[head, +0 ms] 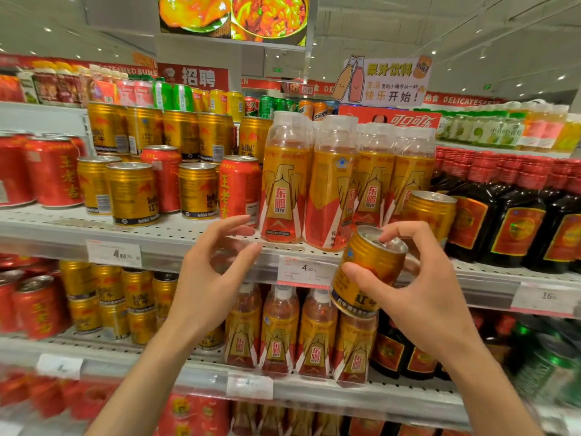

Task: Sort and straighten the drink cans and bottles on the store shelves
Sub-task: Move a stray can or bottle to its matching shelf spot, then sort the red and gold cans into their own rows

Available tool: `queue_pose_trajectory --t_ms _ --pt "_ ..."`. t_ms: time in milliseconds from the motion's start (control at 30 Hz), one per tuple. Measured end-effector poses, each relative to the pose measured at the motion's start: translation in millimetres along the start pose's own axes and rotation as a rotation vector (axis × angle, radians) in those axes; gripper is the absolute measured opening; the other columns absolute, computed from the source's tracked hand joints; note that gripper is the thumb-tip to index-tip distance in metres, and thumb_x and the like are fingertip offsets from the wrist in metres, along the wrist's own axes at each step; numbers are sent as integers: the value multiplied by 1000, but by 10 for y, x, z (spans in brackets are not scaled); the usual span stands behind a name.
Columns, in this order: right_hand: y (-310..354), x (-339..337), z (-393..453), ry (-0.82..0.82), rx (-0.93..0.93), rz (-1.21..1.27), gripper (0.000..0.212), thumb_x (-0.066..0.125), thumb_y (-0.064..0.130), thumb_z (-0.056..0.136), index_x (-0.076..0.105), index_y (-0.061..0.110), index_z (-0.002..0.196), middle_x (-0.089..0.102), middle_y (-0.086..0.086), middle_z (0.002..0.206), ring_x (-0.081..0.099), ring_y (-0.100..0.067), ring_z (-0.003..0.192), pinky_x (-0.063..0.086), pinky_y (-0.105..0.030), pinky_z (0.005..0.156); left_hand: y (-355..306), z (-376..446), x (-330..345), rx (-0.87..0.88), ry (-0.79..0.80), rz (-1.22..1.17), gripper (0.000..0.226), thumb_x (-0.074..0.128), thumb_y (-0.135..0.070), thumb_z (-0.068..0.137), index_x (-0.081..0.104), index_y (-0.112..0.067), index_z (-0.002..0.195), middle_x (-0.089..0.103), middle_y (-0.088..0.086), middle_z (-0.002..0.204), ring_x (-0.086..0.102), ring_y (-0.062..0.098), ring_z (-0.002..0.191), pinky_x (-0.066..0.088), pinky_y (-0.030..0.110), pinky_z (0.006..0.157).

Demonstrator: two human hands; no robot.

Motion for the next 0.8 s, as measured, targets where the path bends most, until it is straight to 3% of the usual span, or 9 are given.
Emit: queue_pose_trajectory --t_ms 167,267,400,467,567,800 --pt "-120 395 -304 31 109 -11 54 82 53 66 52 36 107 59 23 106 64 -2 94 53 -15 75 336 -438 -211 -131 59 -43 38 68 -37 85 64 -34 123 71 -13 106 67 9 94 52 18 78" --pt "-161 673 -494 31 184 3 52 83 51 64 53 39 105 59 24 104 65 -3 91 55 -16 73 607 -559 -477 -188 66 -29 37 68 -38 85 64 -36 121 71 -13 106 67 10 97 53 22 80" --pt "-196 1036 -673 -29 268 -53 55 87 48 68 54 38 111 61 15 106 65 -13 96 60 -34 79 894 -560 -864 -219 70 -51 32 70 -27 89 64 -35 119 71 -11 105 67 9 98 53 27 83" --pt "-157 1229 -730 -76 286 -99 53 86 48 69 54 38 110 59 18 106 61 -10 100 56 -44 85 1000 -510 -1065 -218 82 -63 32 71 -24 89 65 -33 119 71 -9 104 67 10 97 53 26 83" --pt "-43 1590 -786 -120 328 -103 52 85 49 68 55 39 109 57 22 106 58 -3 102 55 -45 88 1136 -396 -1398 -214 102 -74 31 71 -20 89 66 -30 118 71 -10 102 67 11 95 52 16 81" --pt "399 2159 -751 -168 333 -97 50 85 48 67 57 39 108 58 24 108 58 -3 103 55 -42 88 1245 -157 -1940 -170 186 -50 31 71 -19 90 66 -29 119 70 -12 100 65 11 91 50 13 76"
Point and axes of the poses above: each hand's wrist, its own z-axis towards the middle knuckle, its own x-axis out of the palm, y = z × x, the point moved 8 cm from there along z, towards the middle knuckle
